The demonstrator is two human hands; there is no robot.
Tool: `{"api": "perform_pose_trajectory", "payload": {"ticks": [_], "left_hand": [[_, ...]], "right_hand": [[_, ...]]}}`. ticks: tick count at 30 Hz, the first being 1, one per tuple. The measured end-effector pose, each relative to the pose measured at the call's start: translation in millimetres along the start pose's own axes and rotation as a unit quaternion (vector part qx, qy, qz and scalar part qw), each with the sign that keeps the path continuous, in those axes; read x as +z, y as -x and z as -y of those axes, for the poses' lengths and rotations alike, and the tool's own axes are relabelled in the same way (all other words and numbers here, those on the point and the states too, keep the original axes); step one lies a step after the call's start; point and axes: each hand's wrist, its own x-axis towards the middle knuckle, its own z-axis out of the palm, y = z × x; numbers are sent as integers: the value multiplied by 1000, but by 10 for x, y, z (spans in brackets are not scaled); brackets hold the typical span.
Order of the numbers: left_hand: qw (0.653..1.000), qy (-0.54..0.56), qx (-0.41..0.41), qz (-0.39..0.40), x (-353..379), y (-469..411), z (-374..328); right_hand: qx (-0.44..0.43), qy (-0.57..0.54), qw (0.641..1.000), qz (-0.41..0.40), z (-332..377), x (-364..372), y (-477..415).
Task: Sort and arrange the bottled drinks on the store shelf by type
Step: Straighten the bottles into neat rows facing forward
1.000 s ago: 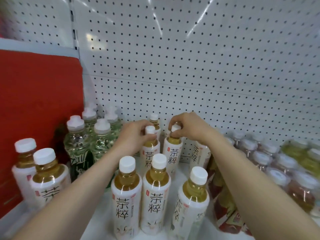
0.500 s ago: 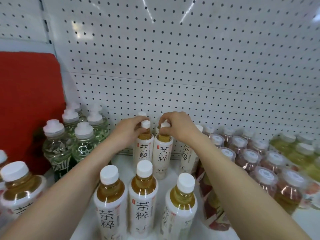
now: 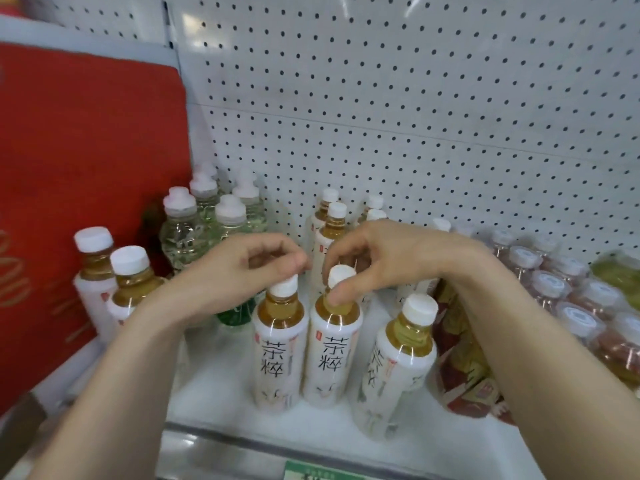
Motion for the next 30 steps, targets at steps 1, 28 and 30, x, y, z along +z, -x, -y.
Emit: {"api": "perform_pose_trajectory", "payload": {"ticks": [1,28,30], "left_hand": [[1000,-7,-6,14,2,57,37],[968,-181,44,-168,606,-796,410],[953,-185,63,-231,637,-685,340]], "right_hand": [[3,22,1000,-17,6,-1,-4],[120,79,940,-310,-604,155,-13],[135,40,924,-356,-707,26,117]]}}
